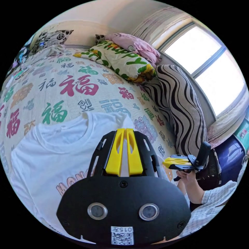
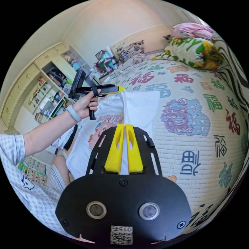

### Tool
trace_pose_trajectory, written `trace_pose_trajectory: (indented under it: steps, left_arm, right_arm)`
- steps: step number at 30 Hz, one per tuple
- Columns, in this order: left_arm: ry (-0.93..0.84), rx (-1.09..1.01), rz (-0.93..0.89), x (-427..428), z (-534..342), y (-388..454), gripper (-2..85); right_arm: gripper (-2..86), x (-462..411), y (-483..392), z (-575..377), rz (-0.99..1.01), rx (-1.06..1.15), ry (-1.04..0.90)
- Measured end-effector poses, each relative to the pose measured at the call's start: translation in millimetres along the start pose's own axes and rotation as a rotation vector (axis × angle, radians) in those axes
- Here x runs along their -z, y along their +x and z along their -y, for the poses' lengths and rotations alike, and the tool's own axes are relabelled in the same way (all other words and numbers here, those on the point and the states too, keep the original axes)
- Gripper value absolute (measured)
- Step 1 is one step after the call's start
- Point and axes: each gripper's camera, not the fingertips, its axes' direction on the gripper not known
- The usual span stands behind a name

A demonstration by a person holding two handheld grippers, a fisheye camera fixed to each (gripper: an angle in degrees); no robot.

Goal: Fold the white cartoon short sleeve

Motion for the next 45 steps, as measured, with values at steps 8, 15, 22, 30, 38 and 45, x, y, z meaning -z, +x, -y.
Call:
trace_pose_trajectory:
  steps: [8,15,22,30,38,45]
  left_arm:
    - [-0.06,0.132,-0.007,8,-53,-74,6.7]
    - [0.003,0.015,-0.013,4,14,-56,9.2]
    - [-0.161,0.014,0.128,-78,55,-46,5.9]
    - [-0.089,-0.112,0.14,-54,79,-30,7.9]
    - [-0.193,-0.051,0.173,-98,101,-33,4.3]
    - [-0.131,-0.005,0.146,-80,93,-49,3.9]
  right_arm:
    - [2.7,-40,-15,-6,0.024,0.059,-0.213]
    - [7.1,-18,14,10,-0.112,-0.115,-0.034]
    - [3.2,-69,13,31,-0.214,-0.12,-0.193]
    - [1.9,-47,18,21,-0.161,-0.145,-0.077]
    - [1.5,-70,10,35,-0.164,-0.128,-0.147]
    - [2.0,-60,12,25,-0.149,-0.167,-0.096]
